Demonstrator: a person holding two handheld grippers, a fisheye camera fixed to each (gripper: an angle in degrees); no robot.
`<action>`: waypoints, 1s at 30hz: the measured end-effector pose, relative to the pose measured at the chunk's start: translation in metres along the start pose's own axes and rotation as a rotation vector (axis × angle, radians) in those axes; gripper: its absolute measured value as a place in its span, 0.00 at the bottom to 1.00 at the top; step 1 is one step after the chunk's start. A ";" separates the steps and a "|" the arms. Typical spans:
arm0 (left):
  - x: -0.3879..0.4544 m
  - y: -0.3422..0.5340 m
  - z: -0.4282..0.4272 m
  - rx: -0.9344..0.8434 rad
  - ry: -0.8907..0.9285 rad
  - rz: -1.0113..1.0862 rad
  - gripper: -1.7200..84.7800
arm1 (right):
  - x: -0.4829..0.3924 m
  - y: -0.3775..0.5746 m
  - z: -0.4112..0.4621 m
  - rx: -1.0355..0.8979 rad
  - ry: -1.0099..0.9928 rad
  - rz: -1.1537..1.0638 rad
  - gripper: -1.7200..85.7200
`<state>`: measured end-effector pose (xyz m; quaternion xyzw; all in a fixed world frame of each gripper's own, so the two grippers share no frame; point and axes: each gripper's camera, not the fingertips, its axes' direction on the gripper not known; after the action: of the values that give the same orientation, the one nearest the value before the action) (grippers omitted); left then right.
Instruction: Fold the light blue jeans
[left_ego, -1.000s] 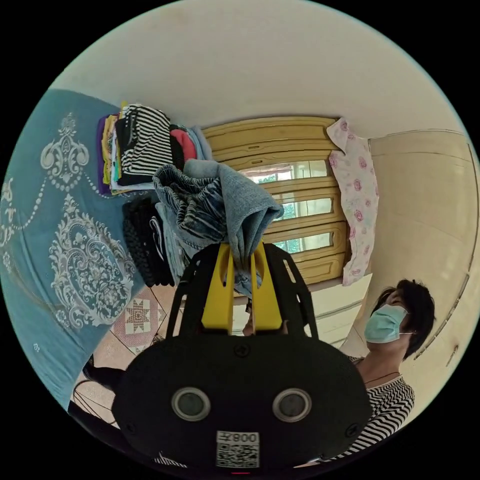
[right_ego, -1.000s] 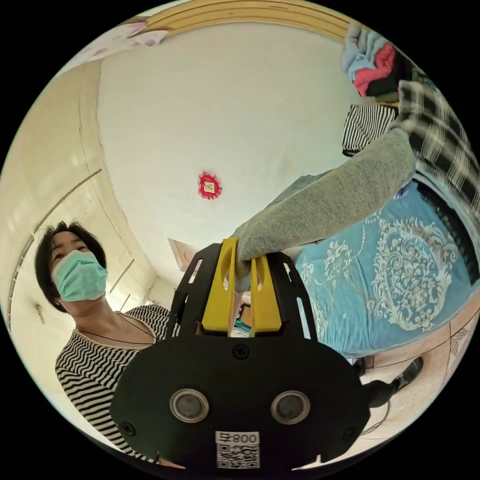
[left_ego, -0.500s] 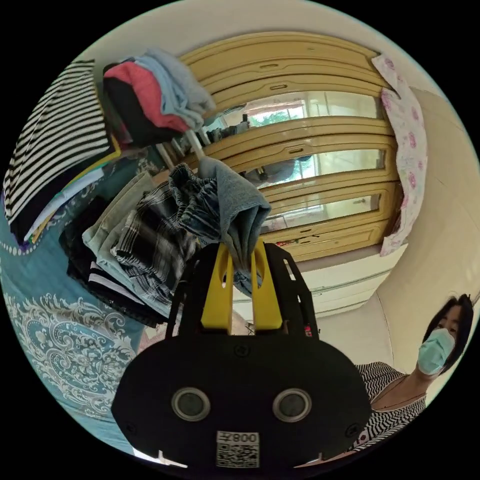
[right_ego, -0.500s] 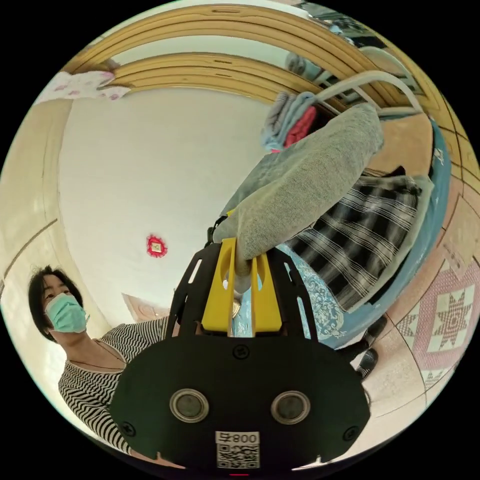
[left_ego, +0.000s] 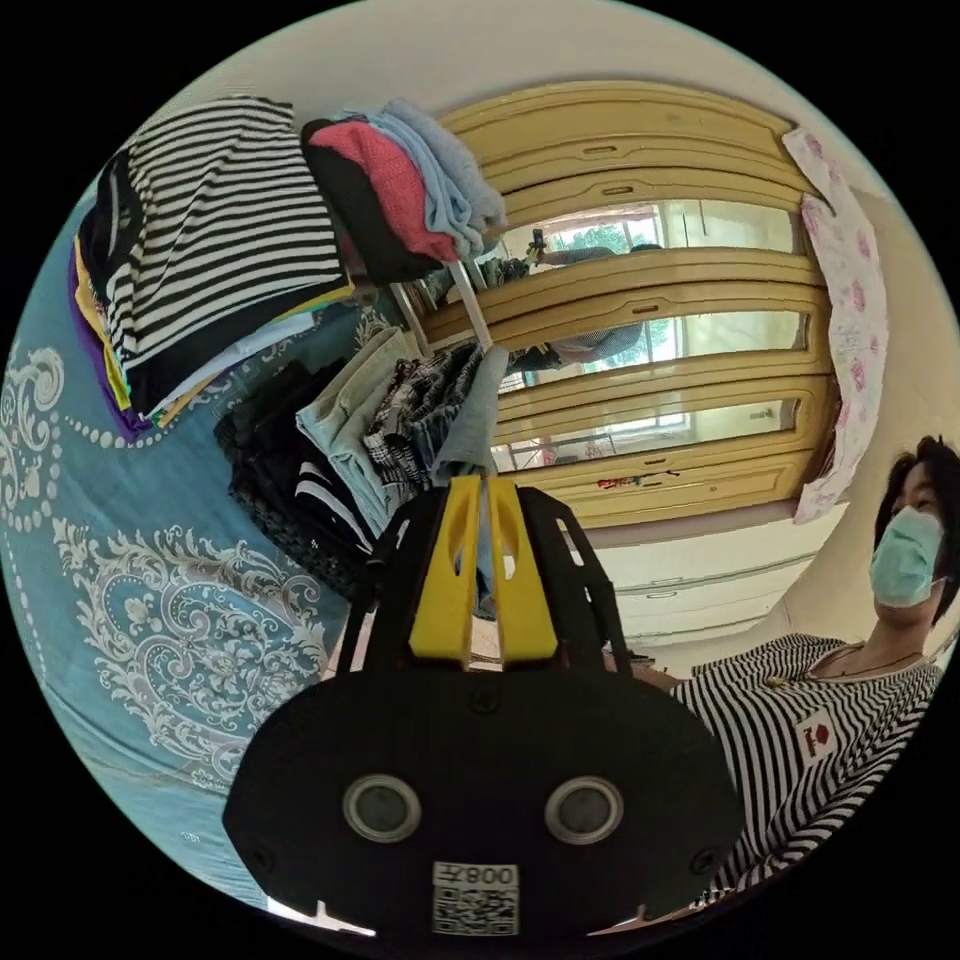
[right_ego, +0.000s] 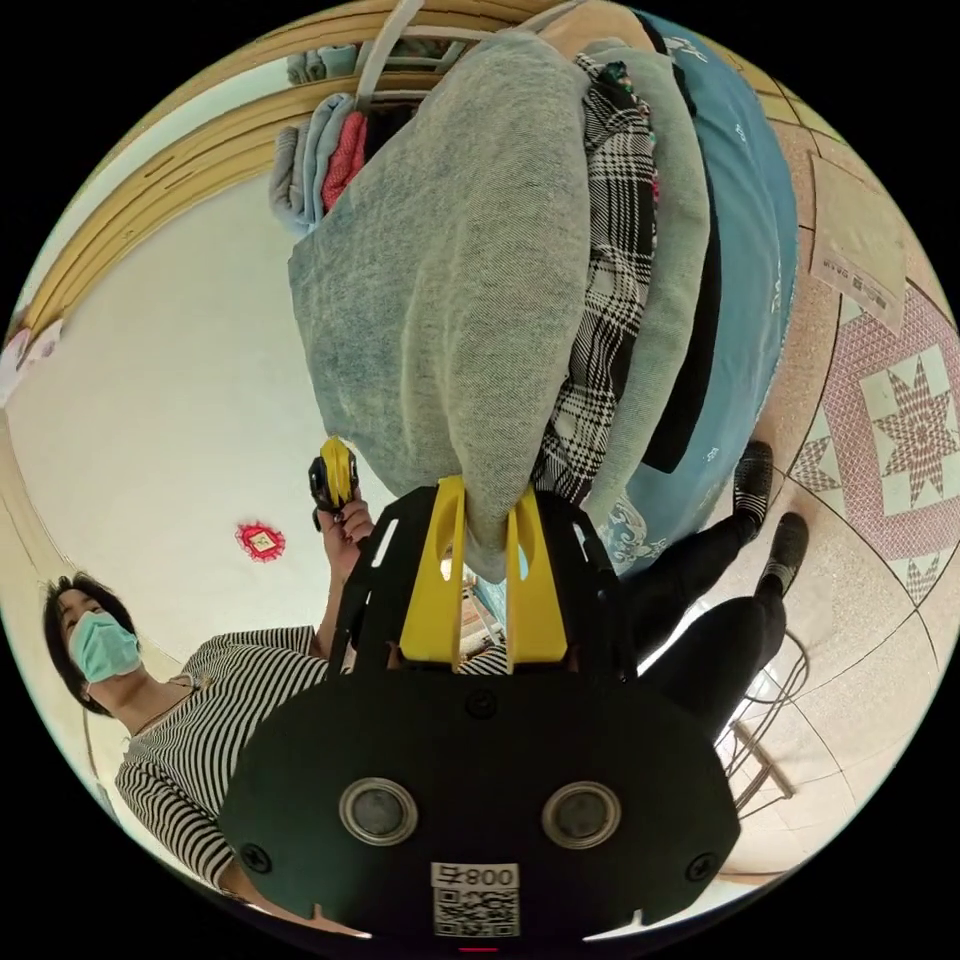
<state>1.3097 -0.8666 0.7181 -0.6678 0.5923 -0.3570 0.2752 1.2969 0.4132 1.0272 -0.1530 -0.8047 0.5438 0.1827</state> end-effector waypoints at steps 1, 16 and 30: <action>0.025 -0.009 0.008 0.006 -0.049 0.058 0.05 | -0.004 0.003 -0.003 0.004 -0.013 0.008 0.10; 0.171 -0.068 0.069 0.111 -0.385 0.187 0.02 | -0.183 0.052 -0.106 0.013 0.187 -0.184 0.03; 0.139 -0.180 0.214 -0.095 -0.692 0.133 0.02 | -0.354 -0.025 0.052 -0.281 0.375 -0.740 0.02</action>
<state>1.5946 -0.9890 0.7547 -0.7213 0.5222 -0.0631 0.4506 1.5856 0.2041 0.9881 0.0259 -0.8244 0.2897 0.4856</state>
